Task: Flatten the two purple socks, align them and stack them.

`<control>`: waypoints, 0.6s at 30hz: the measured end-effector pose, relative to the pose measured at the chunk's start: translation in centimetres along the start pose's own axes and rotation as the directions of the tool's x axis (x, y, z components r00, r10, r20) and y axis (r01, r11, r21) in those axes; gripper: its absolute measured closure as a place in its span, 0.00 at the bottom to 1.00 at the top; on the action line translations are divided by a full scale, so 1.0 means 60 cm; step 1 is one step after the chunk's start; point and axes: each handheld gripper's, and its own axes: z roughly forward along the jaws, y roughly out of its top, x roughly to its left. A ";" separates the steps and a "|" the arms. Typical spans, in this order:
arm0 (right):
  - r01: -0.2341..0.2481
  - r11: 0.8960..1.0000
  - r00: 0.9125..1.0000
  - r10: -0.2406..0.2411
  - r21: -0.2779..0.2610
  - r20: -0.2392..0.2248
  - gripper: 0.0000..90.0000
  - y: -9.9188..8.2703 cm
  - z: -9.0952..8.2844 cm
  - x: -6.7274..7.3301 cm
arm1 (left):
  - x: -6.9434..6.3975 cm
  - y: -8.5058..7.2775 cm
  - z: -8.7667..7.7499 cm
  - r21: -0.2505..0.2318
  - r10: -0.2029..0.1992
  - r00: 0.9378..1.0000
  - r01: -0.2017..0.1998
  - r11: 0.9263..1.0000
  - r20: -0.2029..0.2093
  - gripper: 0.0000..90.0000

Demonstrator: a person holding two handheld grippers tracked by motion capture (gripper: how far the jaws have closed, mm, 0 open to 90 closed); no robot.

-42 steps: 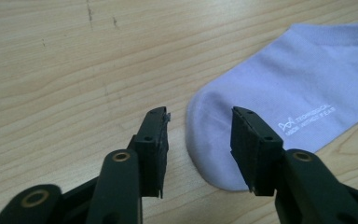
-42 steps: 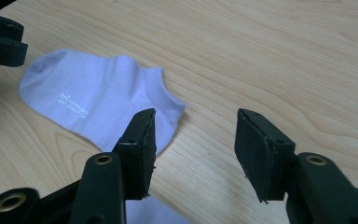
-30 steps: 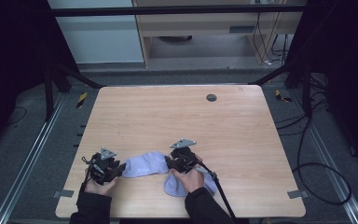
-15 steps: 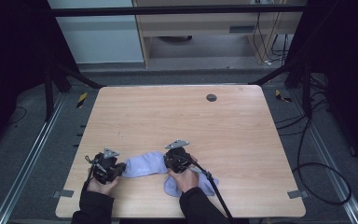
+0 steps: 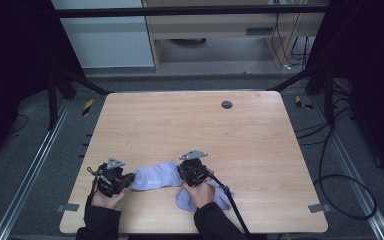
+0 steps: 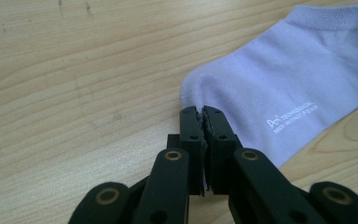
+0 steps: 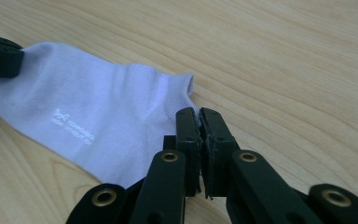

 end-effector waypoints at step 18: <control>0.008 0.996 1.000 -0.011 -0.088 -0.029 0.97 0.006 -0.092 -0.022 | -0.060 0.029 -0.039 -0.132 0.059 0.998 -0.054 0.990 0.036 0.97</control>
